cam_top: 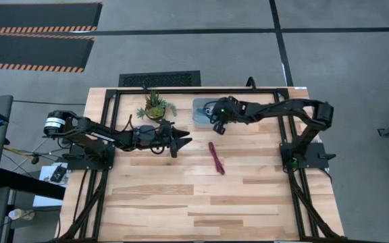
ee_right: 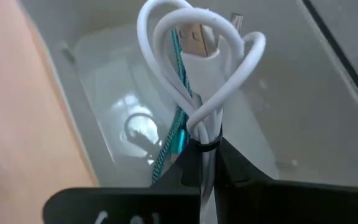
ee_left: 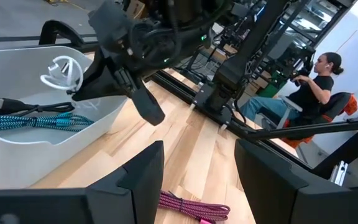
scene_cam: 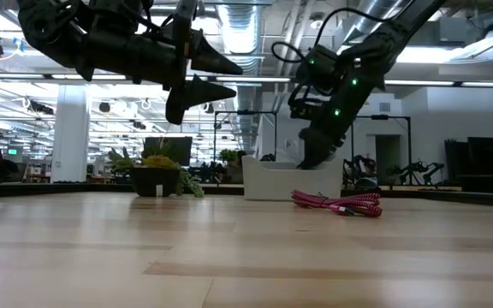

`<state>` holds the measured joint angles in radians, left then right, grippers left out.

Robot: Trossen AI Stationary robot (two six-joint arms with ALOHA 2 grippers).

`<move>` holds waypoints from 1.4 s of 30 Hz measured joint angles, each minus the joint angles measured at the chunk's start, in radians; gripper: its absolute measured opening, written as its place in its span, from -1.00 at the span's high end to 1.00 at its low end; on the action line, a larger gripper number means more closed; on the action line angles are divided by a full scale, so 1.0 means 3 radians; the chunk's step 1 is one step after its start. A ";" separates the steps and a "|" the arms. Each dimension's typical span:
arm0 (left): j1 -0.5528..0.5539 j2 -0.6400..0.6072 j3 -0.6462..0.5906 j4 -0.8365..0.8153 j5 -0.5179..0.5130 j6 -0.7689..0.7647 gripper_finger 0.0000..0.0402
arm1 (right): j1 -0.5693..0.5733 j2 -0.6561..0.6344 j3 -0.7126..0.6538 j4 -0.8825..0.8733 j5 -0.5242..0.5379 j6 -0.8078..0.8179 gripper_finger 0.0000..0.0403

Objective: Pick and place USB-C Cables
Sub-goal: Put the white charger cable into the white bin, then put the pink charger cable into the white bin

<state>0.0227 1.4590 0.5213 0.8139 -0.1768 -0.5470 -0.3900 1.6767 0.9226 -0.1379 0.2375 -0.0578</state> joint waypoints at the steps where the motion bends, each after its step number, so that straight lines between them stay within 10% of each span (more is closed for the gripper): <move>1: 0.0000 0.0000 0.0000 -0.0011 0.0000 0.0001 0.08 | -0.0010 0.0021 0.0000 -0.0018 0.0002 0.0000 0.91; 20: 0.0003 0.0000 0.0000 -0.0081 -0.0067 0.0002 0.08 | -0.0124 0.0317 0.0006 0.0111 0.0024 0.0032 0.81; 42: 0.0001 -0.0001 -0.0001 -0.0319 -0.0132 0.0027 0.08 | -0.0127 0.0214 0.0515 -0.0321 -0.0015 0.0095 -0.10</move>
<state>0.0231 1.4586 0.5209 0.7183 -0.2165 -0.5388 -0.4282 1.7410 1.0772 -0.2341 0.2329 -0.0294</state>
